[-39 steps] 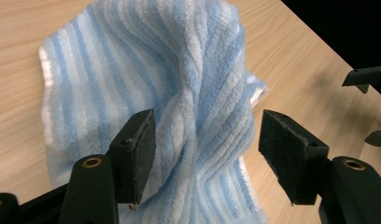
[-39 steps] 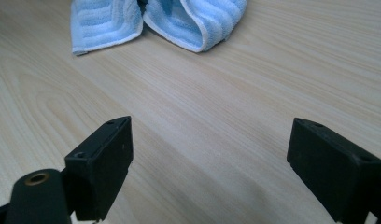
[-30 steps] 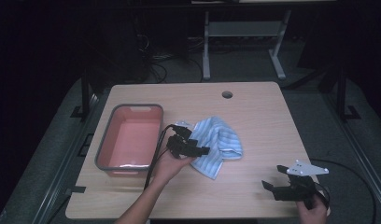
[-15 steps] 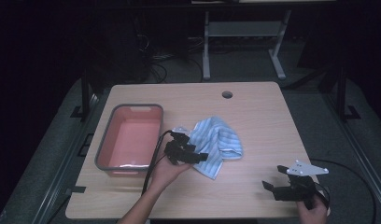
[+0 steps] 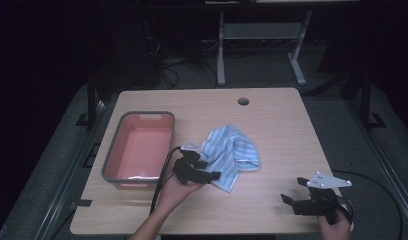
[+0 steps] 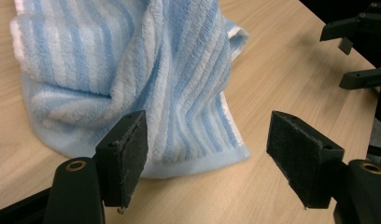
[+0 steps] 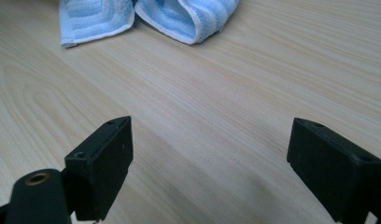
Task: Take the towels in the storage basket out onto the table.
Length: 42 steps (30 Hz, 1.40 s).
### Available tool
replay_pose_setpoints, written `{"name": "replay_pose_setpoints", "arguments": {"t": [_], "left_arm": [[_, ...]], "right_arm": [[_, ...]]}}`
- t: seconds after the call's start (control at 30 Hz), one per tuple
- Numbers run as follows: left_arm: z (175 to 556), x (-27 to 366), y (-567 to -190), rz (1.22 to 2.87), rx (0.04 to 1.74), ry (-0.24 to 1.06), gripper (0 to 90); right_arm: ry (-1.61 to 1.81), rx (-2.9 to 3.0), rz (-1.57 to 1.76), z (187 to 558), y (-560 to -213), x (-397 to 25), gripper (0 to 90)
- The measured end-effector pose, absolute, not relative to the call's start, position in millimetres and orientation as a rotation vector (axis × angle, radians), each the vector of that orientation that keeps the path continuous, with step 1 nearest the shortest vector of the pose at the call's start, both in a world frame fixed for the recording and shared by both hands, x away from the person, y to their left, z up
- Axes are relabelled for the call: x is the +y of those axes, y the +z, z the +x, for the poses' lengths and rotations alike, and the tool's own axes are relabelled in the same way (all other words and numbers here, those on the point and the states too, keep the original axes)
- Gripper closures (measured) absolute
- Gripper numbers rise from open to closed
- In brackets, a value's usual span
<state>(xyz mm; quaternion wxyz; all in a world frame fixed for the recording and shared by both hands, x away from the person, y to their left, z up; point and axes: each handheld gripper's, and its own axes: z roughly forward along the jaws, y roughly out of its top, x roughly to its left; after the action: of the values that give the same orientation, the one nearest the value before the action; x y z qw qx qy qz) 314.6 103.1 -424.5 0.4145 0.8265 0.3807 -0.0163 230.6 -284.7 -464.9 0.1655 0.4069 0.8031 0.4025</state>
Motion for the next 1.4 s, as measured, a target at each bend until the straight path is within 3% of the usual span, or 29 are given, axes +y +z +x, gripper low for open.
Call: {"name": "replay_pose_setpoints", "arguments": {"t": [1.4], "left_arm": [[269, 128, -444, 2.078, 0.939, -0.062, 28.3]], "right_arm": [[1.126, 2.289, 1.167, 228, -466, -283, 13.7]]}}
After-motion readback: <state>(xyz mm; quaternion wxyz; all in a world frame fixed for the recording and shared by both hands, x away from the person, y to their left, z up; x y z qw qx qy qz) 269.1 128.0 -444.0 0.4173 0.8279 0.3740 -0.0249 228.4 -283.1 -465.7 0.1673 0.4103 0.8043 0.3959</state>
